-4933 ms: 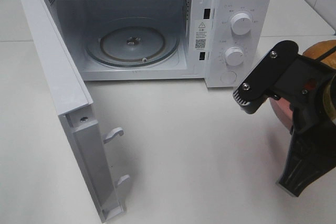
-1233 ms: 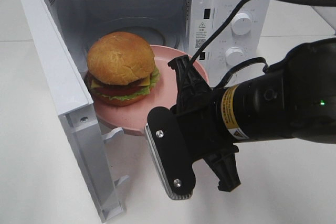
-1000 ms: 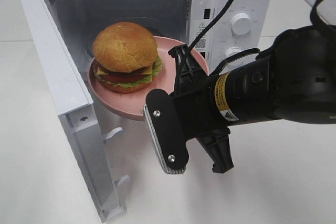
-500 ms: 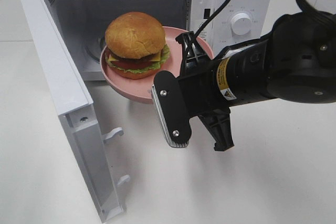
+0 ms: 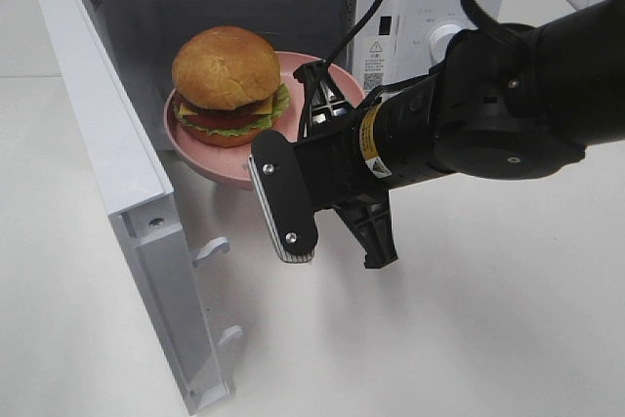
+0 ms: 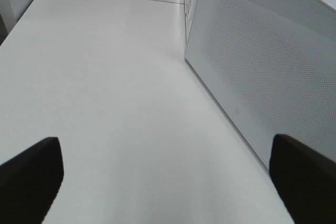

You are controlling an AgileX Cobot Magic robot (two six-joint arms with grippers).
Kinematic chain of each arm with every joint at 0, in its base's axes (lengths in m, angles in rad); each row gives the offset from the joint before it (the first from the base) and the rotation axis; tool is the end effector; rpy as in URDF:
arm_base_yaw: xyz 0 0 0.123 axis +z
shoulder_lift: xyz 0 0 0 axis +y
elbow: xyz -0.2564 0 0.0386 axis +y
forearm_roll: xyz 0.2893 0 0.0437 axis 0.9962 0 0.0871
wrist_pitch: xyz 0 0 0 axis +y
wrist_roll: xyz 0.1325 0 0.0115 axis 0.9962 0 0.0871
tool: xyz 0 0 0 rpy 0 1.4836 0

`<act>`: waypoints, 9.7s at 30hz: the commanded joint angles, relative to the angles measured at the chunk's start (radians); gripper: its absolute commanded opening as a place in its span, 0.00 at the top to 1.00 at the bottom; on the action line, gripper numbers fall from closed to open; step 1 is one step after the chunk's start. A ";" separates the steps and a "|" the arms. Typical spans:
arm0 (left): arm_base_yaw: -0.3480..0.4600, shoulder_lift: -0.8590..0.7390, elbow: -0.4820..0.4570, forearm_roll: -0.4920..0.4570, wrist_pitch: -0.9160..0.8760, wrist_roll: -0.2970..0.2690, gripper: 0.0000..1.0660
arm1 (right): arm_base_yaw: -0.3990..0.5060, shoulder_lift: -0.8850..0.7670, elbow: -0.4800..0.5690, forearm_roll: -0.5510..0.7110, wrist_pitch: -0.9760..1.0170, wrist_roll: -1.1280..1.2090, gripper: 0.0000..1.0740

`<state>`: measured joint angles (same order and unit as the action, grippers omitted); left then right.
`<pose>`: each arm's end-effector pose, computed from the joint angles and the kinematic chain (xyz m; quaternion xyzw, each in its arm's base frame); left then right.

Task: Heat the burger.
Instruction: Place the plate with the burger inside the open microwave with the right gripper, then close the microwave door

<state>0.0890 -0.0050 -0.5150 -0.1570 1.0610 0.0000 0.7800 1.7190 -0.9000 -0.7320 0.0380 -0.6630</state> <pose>0.0927 -0.0100 0.2848 -0.0338 0.8448 -0.0547 0.5312 0.2881 0.2802 0.0978 -0.8112 0.4316 -0.1304 0.3723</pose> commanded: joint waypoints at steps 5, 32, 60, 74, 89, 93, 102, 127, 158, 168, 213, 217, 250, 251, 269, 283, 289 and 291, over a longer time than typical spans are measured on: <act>0.002 -0.001 0.001 0.002 0.000 0.006 0.04 | -0.005 0.007 -0.028 -0.011 -0.111 -0.019 0.97; 0.002 -0.001 0.001 0.002 0.000 0.006 0.04 | -0.083 0.104 -0.148 0.363 -0.046 -0.413 0.97; 0.002 -0.001 0.001 0.002 0.000 0.006 0.04 | -0.085 0.218 -0.296 0.516 0.055 -0.571 0.99; 0.002 -0.001 0.001 0.002 0.000 0.006 0.04 | -0.086 0.312 -0.486 0.516 0.164 -0.485 0.98; 0.002 -0.001 0.001 0.002 0.000 0.006 0.04 | -0.087 0.440 -0.713 0.515 0.294 -0.434 0.97; 0.002 -0.001 0.001 0.002 0.000 0.006 0.04 | -0.097 0.475 -0.774 0.516 0.294 -0.408 0.97; 0.002 -0.001 0.001 0.002 0.000 0.006 0.04 | -0.116 0.525 -0.862 0.507 0.322 -0.401 0.97; 0.002 -0.001 0.001 0.002 0.000 0.006 0.04 | -0.117 0.530 -0.866 0.475 0.284 -0.356 0.56; 0.002 -0.001 0.001 0.002 0.000 0.006 0.04 | -0.082 0.328 -0.570 0.485 0.202 -0.337 0.56; 0.002 -0.001 0.001 0.002 0.000 0.006 0.04 | -0.080 0.260 -0.451 0.485 0.165 -0.330 0.54; 0.002 -0.001 0.001 0.002 0.000 0.006 0.04 | -0.073 -0.370 0.097 0.484 0.094 0.641 0.29; 0.002 -0.001 0.001 0.002 0.000 0.006 0.04 | -0.073 -0.410 0.097 0.464 0.161 0.711 0.22; 0.002 -0.001 0.001 0.002 0.000 0.006 0.04 | -0.141 -0.868 0.195 0.467 0.919 0.823 0.29; 0.002 -0.001 0.001 0.002 0.000 0.006 0.04 | -0.148 -0.889 0.208 0.471 0.919 0.826 0.29; 0.002 -0.001 0.001 0.002 0.000 0.006 0.04 | -0.527 -1.273 0.333 0.493 0.914 0.862 0.29; 0.002 -0.001 0.001 0.002 0.000 0.006 0.04 | -0.690 -1.615 0.389 0.494 0.899 0.861 0.29; 0.002 -0.001 0.001 0.002 0.000 0.006 0.04 | -0.690 -1.695 0.395 0.494 0.917 0.861 0.29; 0.002 -0.001 0.001 0.002 0.000 0.006 0.04 | -0.690 -1.742 0.407 0.494 0.932 0.858 0.29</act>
<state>0.0890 -0.0050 -0.5150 -0.1570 1.0610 0.0060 0.0960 0.0180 -0.5030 -0.2400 0.9540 0.1860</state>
